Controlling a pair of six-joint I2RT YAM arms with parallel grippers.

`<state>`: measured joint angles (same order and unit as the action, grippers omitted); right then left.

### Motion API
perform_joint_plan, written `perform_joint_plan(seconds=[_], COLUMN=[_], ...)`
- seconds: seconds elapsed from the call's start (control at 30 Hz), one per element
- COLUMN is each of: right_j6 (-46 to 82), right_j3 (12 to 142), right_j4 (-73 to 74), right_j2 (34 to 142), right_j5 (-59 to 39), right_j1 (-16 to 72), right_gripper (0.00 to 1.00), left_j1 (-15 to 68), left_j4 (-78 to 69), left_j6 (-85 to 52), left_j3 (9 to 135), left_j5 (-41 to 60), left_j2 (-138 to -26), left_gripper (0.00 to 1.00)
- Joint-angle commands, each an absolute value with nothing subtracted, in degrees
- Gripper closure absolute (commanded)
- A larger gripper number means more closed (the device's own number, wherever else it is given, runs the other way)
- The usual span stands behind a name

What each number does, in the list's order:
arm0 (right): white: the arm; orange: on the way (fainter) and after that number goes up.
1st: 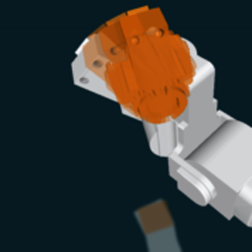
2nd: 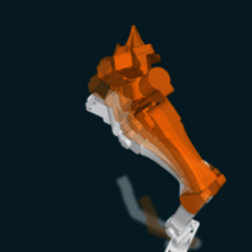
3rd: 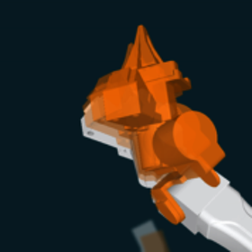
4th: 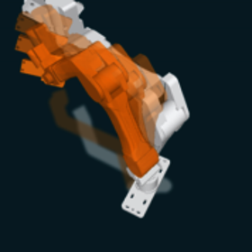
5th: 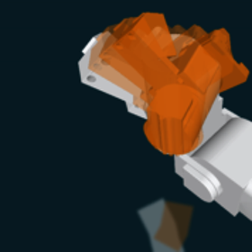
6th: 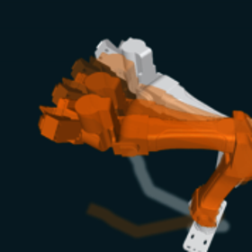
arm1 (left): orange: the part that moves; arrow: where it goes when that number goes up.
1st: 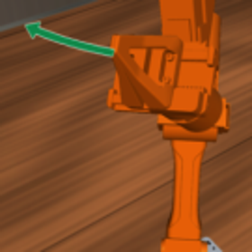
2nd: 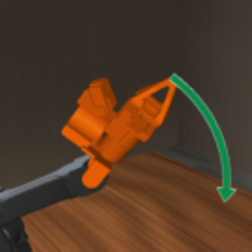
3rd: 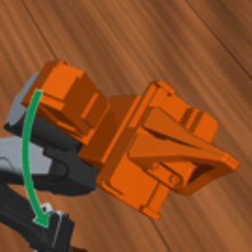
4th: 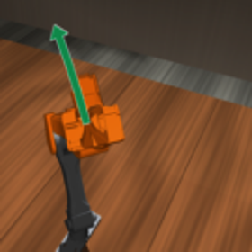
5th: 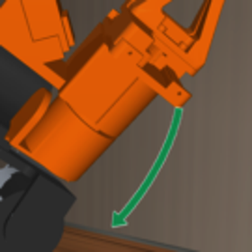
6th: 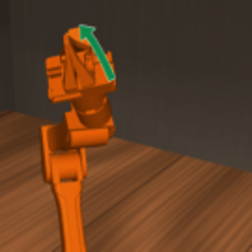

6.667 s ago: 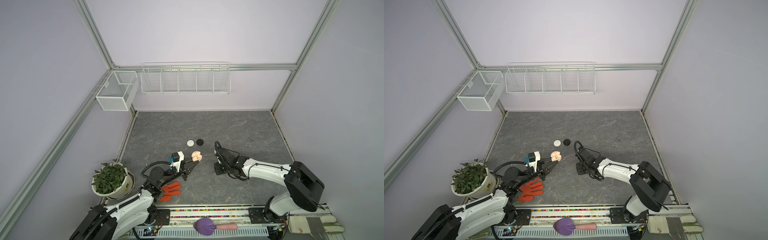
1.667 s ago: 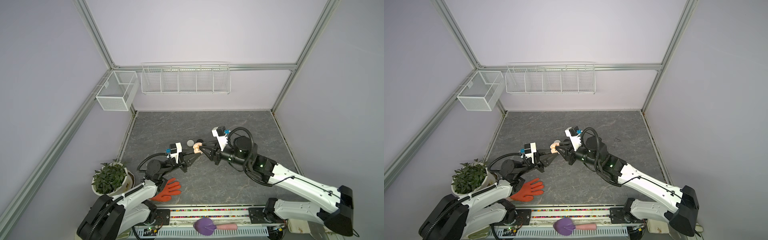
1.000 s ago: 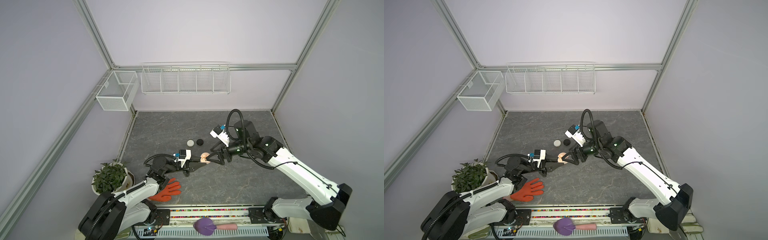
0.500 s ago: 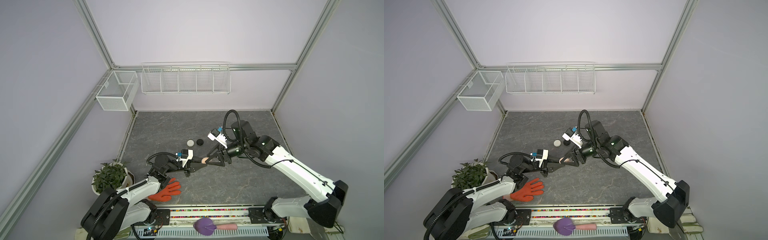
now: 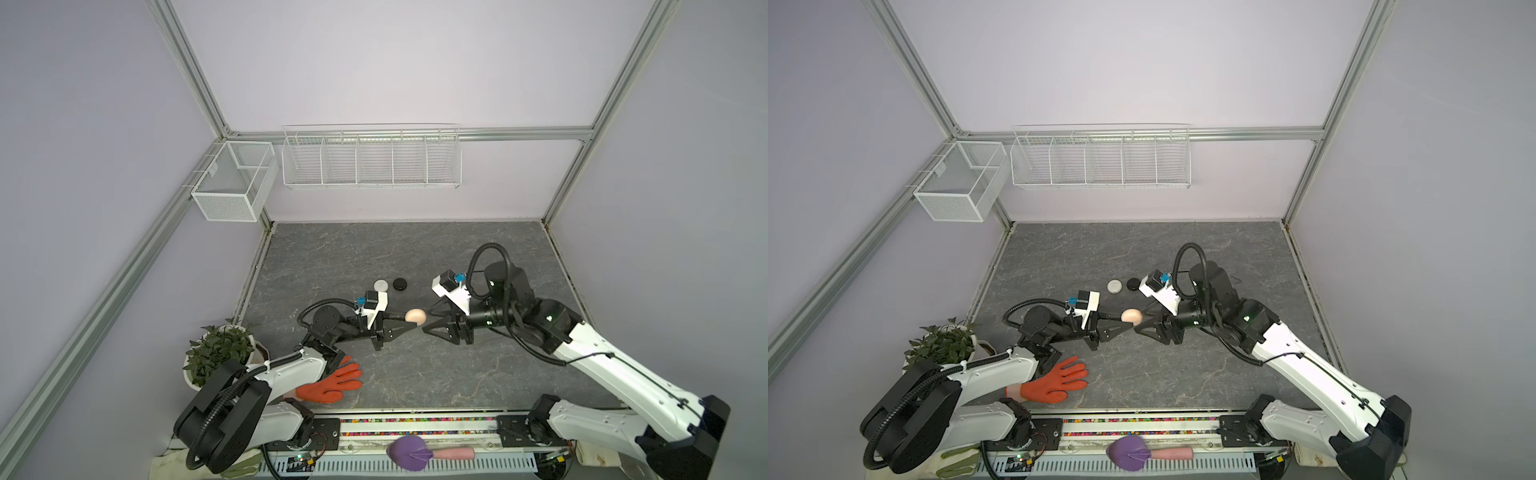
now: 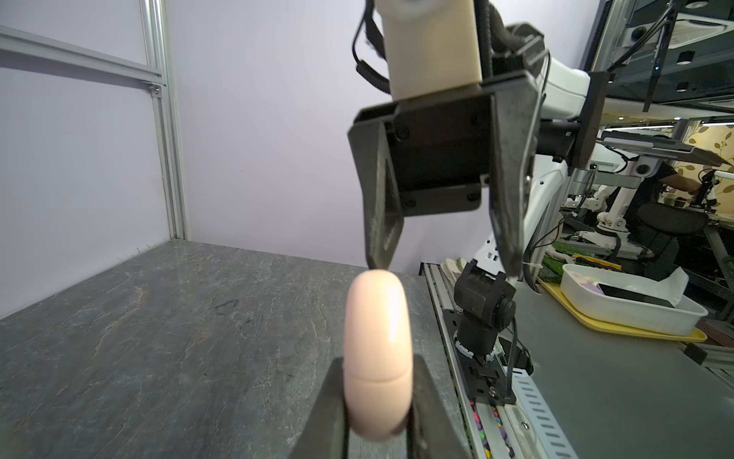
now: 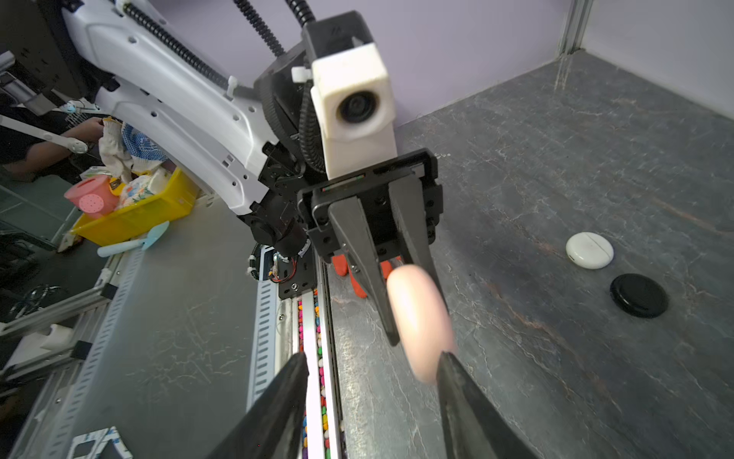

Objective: Insert the wireless bluetooth earbuds into the charging case

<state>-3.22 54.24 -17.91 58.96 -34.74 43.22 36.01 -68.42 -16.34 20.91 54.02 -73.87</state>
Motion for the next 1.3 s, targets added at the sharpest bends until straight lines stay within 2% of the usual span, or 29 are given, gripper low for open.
perform_joint_plan(seconds=[0.0,0.23,0.5,0.8,1.0,1.27], right_j6=[-2.8,-1.2,2.9,5.0,5.7,4.8], right_j3=[47.1,43.7,45.4,47.8,47.9,48.1], right_j4=[2.1,5.6,10.3,10.1,10.0,8.3], right_j2=[55.8,55.2,60.8,64.1,64.5,63.8], right_j5=[-34.3,-32.7,-39.8,-47.0,-47.5,-46.0], right_j1=[43.2,42.0,40.7,40.7,41.0,41.9], right_gripper=[0.47,0.49,0.51,0.58,0.6,0.68], left_j1=[35.9,35.9,36.0,35.9,35.9,35.9], left_j4=[-77.3,-81.0,-81.0,-81.0,-81.0,-81.0], left_j6=[-21.9,-24.7,-25.3,-25.7,-26.2,-26.9], left_j3=[22.2,24.1,24.4,24.4,24.4,24.5], left_j5=[54.3,56.6,57.1,58.1,58.2,57.9], left_j2=[-76.0,-79.7,-79.8,-79.9,-80.0,-80.1], left_gripper=[1.0,1.0,1.0,1.0,1.0,1.0])
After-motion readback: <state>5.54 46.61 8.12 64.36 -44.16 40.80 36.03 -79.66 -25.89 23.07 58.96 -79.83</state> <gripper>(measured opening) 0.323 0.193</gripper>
